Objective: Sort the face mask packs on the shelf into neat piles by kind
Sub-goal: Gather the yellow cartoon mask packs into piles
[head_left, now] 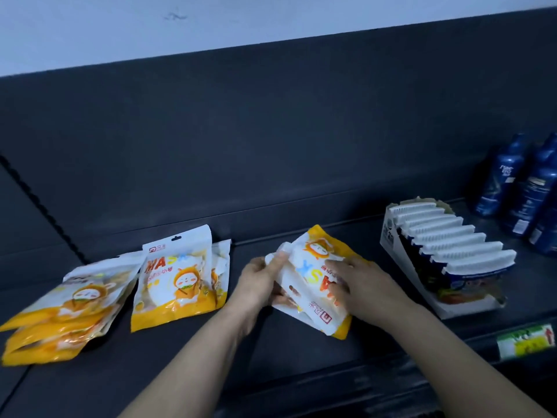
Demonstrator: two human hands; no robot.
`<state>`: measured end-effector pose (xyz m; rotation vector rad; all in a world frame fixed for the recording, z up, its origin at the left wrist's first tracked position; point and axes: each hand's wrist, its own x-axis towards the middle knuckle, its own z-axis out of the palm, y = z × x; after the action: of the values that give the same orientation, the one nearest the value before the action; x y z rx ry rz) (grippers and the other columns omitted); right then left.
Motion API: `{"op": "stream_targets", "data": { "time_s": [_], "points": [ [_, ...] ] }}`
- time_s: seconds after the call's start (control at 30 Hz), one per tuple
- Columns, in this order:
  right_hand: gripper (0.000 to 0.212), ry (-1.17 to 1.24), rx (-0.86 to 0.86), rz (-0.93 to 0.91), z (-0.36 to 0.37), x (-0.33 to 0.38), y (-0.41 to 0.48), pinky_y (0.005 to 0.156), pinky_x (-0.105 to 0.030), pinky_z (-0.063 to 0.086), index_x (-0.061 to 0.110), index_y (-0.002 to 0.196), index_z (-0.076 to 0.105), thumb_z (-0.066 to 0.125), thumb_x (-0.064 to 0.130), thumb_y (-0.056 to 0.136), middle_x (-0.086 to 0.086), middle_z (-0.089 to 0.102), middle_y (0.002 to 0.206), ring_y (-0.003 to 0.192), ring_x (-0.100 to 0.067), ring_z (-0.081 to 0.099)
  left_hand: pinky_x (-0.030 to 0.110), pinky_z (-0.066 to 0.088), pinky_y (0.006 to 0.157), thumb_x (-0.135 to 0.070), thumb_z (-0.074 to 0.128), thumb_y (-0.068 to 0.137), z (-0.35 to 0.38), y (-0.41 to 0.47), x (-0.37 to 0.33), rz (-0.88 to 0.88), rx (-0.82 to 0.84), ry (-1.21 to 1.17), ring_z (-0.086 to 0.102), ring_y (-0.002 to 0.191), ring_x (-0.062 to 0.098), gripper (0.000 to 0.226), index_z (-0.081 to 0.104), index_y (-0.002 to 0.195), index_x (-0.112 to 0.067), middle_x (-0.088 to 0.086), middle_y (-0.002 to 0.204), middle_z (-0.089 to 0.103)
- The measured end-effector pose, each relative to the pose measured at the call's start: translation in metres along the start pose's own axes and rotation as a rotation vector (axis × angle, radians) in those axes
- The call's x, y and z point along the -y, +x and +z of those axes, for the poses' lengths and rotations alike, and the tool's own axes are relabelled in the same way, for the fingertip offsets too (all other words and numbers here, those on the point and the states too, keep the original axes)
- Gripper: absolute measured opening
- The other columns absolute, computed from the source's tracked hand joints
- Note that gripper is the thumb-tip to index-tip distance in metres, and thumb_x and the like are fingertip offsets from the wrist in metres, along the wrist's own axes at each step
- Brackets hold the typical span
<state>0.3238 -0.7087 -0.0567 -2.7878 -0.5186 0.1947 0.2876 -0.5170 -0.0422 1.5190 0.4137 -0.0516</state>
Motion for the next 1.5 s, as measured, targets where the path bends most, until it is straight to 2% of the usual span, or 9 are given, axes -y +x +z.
{"op": "stream_targets", "data": {
  "time_s": [0.2,0.37,0.47,0.53,0.67,0.83,1.07,1.37,1.5],
  "points": [
    [0.053,-0.033,-0.161,-0.096,-0.010,0.010,0.005,0.097,-0.036,0.041,0.029,0.144,0.032,0.045,0.044,0.095,0.001,0.036,0.144,0.127,-0.020,0.041,0.036,0.055,0.050,0.001,0.059,0.086,0.009,0.000,-0.007,0.061,-0.157,0.151,0.065,0.066,0.026,0.036,0.048,0.117,-0.015,0.011,0.091,0.068],
    [0.110,-0.016,-0.213,-0.234,-0.043,0.013,0.010,0.120,-0.048,0.004,0.036,0.149,0.003,0.074,0.055,0.068,0.010,0.004,0.159,0.148,-0.013,-0.005,0.037,0.057,0.073,0.021,0.047,0.080,-0.013,-0.003,-0.053,0.240,0.209,0.202,0.069,0.089,0.025,0.049,0.061,0.115,-0.011,0.010,0.102,0.071],
    [0.074,-0.004,-0.138,-0.128,-0.068,0.015,0.013,0.112,-0.045,0.024,0.034,0.120,0.041,0.078,0.057,0.060,0.009,0.059,0.119,0.124,-0.015,0.048,0.034,0.056,0.082,0.020,0.051,0.083,-0.010,-0.002,-0.069,0.316,0.311,0.373,0.067,0.097,0.017,0.053,0.059,0.121,-0.016,0.003,0.106,0.070],
    [0.045,0.137,-0.178,-0.069,-0.074,0.013,0.013,0.075,-0.033,0.046,0.028,0.092,0.045,0.075,0.053,0.068,0.009,0.060,0.084,0.083,-0.012,0.060,0.035,0.052,0.094,0.008,0.060,0.086,-0.011,-0.001,-0.070,0.389,0.154,0.382,0.063,0.108,0.016,0.055,0.050,0.133,-0.019,0.001,0.118,0.066],
    [0.029,0.801,-0.304,0.139,-0.053,-0.012,0.033,0.066,-0.033,0.049,0.013,0.095,0.058,0.063,0.041,0.087,-0.003,0.066,0.090,0.084,-0.021,0.064,0.033,0.045,0.095,-0.015,0.059,0.091,-0.018,0.004,-0.053,0.310,-0.448,0.315,0.053,0.116,0.023,0.050,0.041,0.138,-0.014,0.007,0.134,0.053],
    [0.035,1.079,-0.221,0.387,-0.005,-0.024,0.042,0.064,-0.030,0.052,0.000,0.112,0.061,0.054,0.030,0.095,-0.017,0.068,0.104,0.087,-0.026,0.065,0.043,0.056,0.085,-0.008,0.061,0.074,-0.002,0.001,0.004,-0.165,-0.285,0.068,0.064,0.094,0.031,0.045,0.053,0.116,0.001,0.019,0.106,0.066],
    [0.026,1.205,-0.104,0.350,-0.007,0.003,0.033,0.064,-0.032,0.051,0.004,0.098,0.065,0.051,0.026,0.097,-0.011,0.070,0.088,0.077,-0.024,0.066,0.033,0.058,0.065,0.000,0.065,0.084,-0.012,0.003,0.007,-0.069,-0.284,-0.053,0.068,0.088,0.031,0.027,0.058,0.111,-0.001,0.017,0.101,0.070],
    [0.025,1.342,-0.159,0.195,-0.013,0.100,0.033,0.081,-0.042,0.055,0.011,0.087,0.062,0.051,0.031,0.097,-0.008,0.071,0.093,0.085,-0.024,0.067,0.044,0.054,0.088,-0.014,0.058,0.091,-0.170,0.004,-0.052,0.148,-0.677,0.286,0.063,0.102,0.029,0.041,0.049,0.131,-0.010,0.013,0.120,0.064],
    [0.028,1.399,-0.215,0.277,-0.001,0.126,0.037,0.088,-0.045,0.053,0.007,0.103,0.058,0.054,0.034,0.095,-0.011,0.068,0.102,0.094,-0.028,0.066,0.042,0.039,0.105,-0.040,0.059,0.091,-0.204,0.010,-0.038,0.261,-0.608,0.954,0.042,0.128,0.036,0.063,0.033,0.146,-0.020,0.013,0.146,0.039]
  ]
}}
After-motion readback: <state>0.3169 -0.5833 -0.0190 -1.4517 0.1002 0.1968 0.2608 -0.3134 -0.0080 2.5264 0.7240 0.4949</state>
